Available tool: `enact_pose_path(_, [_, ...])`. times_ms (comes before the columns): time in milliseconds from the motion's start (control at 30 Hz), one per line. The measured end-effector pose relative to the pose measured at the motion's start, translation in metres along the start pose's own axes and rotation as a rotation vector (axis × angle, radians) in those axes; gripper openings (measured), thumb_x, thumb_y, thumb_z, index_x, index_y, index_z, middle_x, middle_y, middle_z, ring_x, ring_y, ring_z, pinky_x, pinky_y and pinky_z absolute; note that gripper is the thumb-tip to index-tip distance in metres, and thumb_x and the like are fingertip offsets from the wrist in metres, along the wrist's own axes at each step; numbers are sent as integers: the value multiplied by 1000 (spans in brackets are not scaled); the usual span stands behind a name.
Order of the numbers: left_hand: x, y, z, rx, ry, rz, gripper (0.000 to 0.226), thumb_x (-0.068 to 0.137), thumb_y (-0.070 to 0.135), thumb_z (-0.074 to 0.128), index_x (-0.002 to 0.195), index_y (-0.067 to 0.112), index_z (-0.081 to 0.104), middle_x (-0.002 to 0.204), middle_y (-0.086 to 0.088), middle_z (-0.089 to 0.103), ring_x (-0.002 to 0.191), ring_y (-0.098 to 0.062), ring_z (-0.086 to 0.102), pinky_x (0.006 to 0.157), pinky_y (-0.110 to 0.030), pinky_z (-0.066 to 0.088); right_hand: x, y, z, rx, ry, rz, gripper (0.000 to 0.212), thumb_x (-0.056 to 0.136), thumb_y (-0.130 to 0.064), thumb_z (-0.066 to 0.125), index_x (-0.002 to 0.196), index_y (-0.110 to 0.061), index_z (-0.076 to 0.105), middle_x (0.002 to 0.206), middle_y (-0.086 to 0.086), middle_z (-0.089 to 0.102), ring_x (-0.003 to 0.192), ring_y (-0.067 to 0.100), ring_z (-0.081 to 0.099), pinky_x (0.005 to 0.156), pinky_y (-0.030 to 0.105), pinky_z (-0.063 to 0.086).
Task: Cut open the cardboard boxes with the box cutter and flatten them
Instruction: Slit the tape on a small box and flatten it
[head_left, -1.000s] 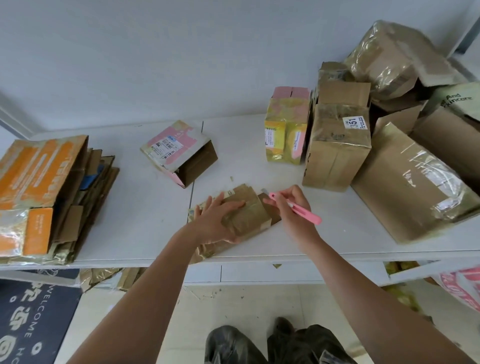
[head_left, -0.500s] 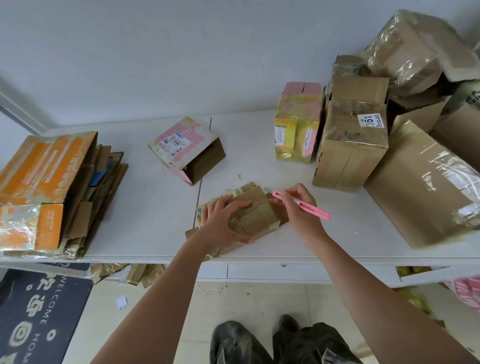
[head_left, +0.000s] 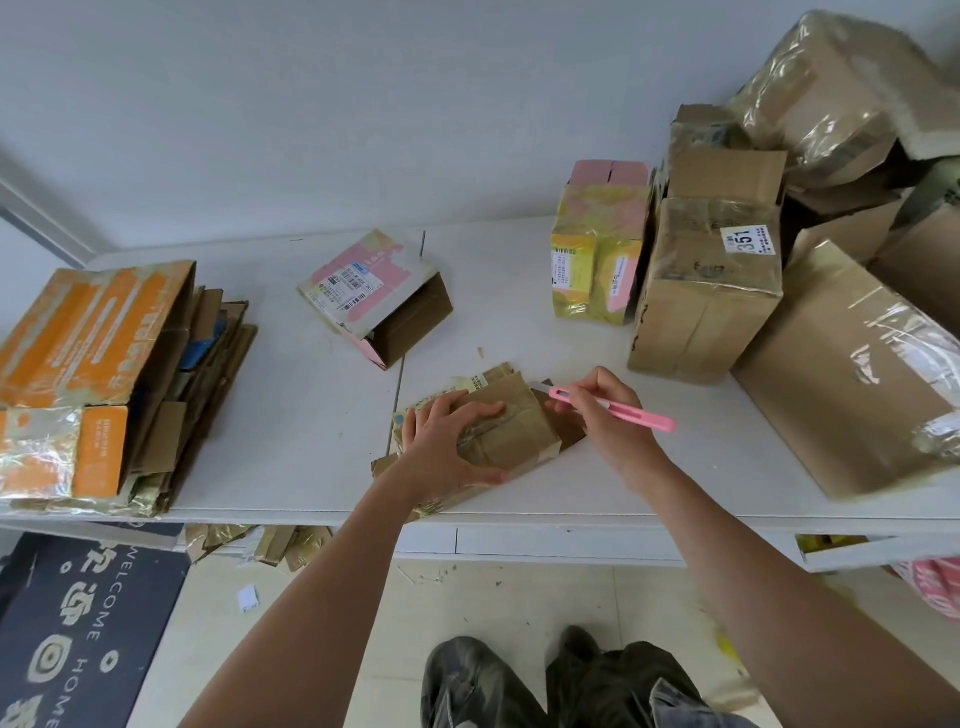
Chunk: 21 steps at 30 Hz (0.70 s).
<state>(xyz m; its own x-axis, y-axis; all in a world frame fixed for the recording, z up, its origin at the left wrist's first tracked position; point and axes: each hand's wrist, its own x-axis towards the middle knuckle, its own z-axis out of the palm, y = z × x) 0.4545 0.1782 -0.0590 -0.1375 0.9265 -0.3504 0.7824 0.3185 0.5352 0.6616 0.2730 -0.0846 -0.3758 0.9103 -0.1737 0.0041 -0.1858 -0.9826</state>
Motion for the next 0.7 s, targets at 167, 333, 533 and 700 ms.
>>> enact_pose_path(167, [1,1,1,15,14,-6,73,66,56,82,120,69,35,149,12,22,137,-18,9,117,-44,0,-7,0,-11,-79,-58,-40,16,97,-7,56,90,7,55,86,0,74,93,14,71,88,30,54])
enact_pose_path(333, [-1,1,2,35,25,-10,73,68,55,81,126,63,39,149,10,22,136,-20,11,118,-46,2,-9,2,-20,-125,-98,-6,16,96,-9,59,89,5,57,86,1,74,93,12,70,91,31,54])
enact_pose_path(533, [-1,3,3,31,33,-9,74,67,54,82,127,63,40,149,9,23,136,-18,11,119,-45,3,-21,1,-31,-163,-145,-17,15,96,-11,58,86,-1,57,89,1,75,96,10,69,76,11,48])
enact_pose_path(700, [-1,4,2,41,30,-12,73,69,54,81,130,60,40,149,9,23,137,-20,11,119,-47,3,-30,-3,-37,-191,-180,-5,15,97,-8,55,89,5,56,88,1,75,94,6,69,79,11,46])
